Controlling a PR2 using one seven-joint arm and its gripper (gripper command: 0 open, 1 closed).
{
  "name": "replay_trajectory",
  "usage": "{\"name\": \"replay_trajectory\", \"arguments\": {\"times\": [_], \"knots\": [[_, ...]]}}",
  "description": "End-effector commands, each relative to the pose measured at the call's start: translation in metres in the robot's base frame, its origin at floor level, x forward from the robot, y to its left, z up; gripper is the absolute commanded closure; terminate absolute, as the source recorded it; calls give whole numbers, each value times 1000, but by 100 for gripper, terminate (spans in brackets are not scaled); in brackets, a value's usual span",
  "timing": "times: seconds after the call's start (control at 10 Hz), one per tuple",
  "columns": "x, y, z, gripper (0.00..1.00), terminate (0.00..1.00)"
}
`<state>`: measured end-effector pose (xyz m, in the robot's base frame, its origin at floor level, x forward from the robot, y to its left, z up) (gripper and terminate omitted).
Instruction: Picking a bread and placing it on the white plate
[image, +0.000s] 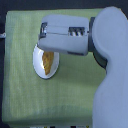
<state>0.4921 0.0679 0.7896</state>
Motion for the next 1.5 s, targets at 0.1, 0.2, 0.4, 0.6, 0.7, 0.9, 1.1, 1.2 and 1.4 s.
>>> {"name": "replay_trajectory", "arguments": {"times": [0.1, 0.2, 0.4, 0.6, 0.7, 0.9, 1.1, 1.2, 1.4], "knots": [[-4, 3, 0, 0, 0], [-4, 3, 1, 0, 0], [-4, 2, 2, 0, 0], [-7, 0, 16, 0, 0], [-3, -1, 42, 0, 0], [12, -21, 101, 0, 0], [11, -47, 155, 0, 0], [10, -50, 159, 0, 0], [5, -73, 171, 0, 0]]}}
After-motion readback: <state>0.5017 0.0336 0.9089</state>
